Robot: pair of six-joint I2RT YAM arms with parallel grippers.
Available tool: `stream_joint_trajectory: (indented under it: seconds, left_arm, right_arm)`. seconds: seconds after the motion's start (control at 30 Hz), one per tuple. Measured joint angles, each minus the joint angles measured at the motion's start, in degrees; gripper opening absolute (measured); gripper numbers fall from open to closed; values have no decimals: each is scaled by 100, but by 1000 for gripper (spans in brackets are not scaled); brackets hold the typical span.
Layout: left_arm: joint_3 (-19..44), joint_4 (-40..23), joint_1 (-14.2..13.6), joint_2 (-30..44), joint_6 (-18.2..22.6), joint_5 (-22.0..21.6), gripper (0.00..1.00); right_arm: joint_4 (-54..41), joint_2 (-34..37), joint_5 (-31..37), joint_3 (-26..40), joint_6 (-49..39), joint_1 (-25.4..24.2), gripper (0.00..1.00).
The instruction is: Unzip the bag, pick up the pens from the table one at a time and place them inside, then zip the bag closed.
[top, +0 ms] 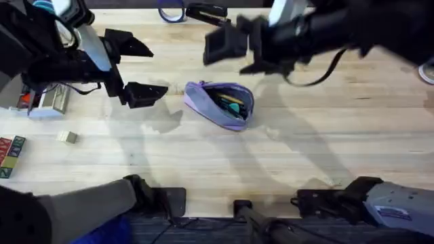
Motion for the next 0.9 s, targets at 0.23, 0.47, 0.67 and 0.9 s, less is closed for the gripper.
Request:
stream_joint_trajectory:
  seconds: [0.23, 0.47, 0.67, 0.9]
  left_arm:
    - [0, 0, 0, 0, 0, 0, 993]
    - [0, 0, 0, 0, 0, 0, 993]
    - [0, 0, 0, 0, 0, 0, 993]
    - [1, 0, 0, 0, 0, 0, 993]
  right_arm:
    - [-1483, 253, 753, 1621, -224, 0, 996]
    - [-2367, 1208, 944, 2908, -263, 0, 996]
    - [-2517, 1839, 886, 3388, -262, 0, 996]
    - [-2365, 2259, 875, 3411, -262, 0, 995]
